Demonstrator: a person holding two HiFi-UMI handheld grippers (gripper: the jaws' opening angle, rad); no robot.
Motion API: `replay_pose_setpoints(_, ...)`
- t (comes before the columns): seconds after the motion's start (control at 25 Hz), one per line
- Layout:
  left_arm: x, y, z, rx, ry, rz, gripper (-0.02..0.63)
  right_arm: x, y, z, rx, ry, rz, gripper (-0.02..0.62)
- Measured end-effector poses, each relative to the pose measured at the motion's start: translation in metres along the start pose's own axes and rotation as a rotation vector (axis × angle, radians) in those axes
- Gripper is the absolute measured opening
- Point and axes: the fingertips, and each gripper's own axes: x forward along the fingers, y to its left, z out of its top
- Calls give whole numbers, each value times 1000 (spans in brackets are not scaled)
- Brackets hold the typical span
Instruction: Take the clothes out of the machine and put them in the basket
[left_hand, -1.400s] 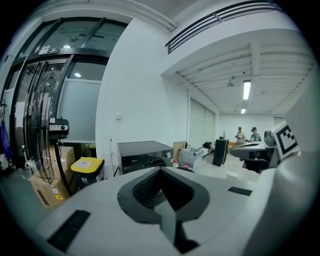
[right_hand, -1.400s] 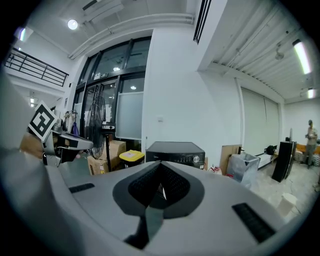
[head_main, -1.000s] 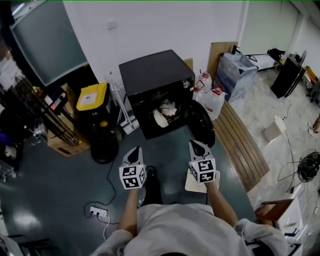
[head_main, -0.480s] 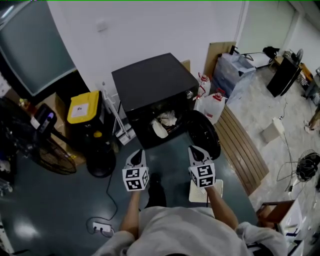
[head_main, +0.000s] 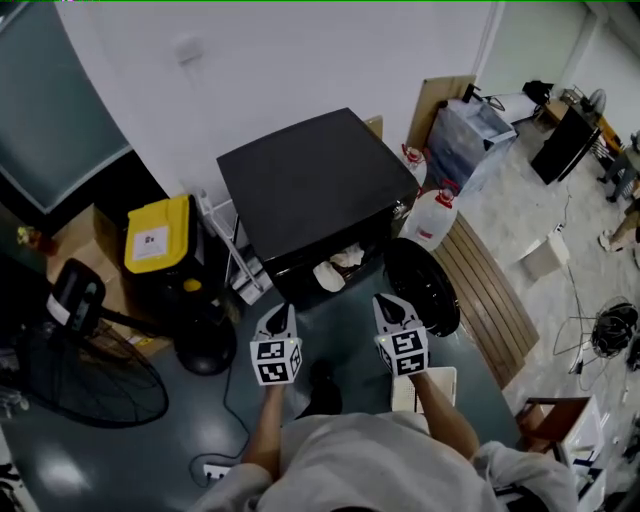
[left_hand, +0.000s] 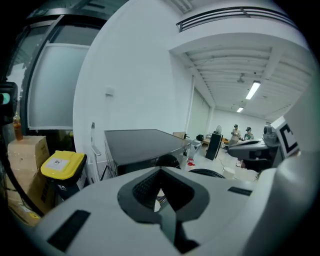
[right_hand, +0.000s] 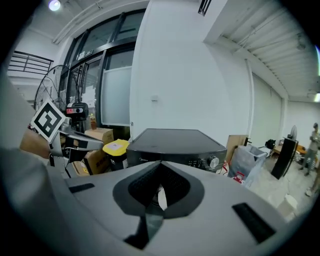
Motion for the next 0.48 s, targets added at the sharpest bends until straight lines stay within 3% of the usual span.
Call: replay_pose_setpoints(0.48, 80, 21, 14, 17, 63, -101, 18, 63, -28, 8, 37, 60, -69, 23)
